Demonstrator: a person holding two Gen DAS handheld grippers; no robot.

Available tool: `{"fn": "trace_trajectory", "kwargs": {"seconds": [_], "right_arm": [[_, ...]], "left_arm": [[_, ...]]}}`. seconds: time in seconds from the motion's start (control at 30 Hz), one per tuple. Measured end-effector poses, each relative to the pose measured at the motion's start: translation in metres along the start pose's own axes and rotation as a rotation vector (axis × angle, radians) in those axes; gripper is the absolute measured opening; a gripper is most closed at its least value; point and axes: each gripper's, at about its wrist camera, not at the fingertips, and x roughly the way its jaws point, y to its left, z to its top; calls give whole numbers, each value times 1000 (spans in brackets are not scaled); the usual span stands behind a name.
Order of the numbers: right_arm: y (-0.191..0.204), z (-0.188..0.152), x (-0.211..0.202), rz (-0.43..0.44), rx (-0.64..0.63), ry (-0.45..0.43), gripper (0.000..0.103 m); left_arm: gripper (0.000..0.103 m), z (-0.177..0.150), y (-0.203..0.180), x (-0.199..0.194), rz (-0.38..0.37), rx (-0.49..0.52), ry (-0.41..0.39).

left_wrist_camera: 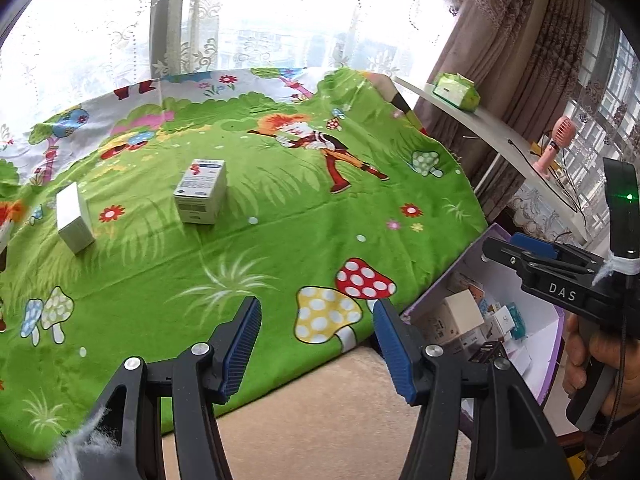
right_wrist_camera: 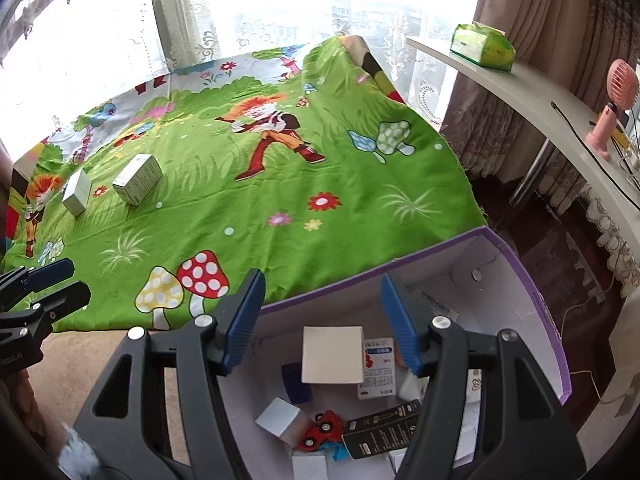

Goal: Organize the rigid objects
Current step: 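Move both open tools back over the last two boxes on the bed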

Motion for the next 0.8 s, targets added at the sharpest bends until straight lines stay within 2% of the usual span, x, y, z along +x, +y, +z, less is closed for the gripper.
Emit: {"fn": "trace_trajectory", "kwargs": {"seconds": [0.43, 0.8], "right_arm": [[88, 44, 16, 103, -114, -36, 66], [151, 77, 34, 172, -155, -46, 69]], "left_arm": [[59, 29, 83, -13, 108, -86, -50], [59, 51, 133, -13, 231, -143, -95]]}}
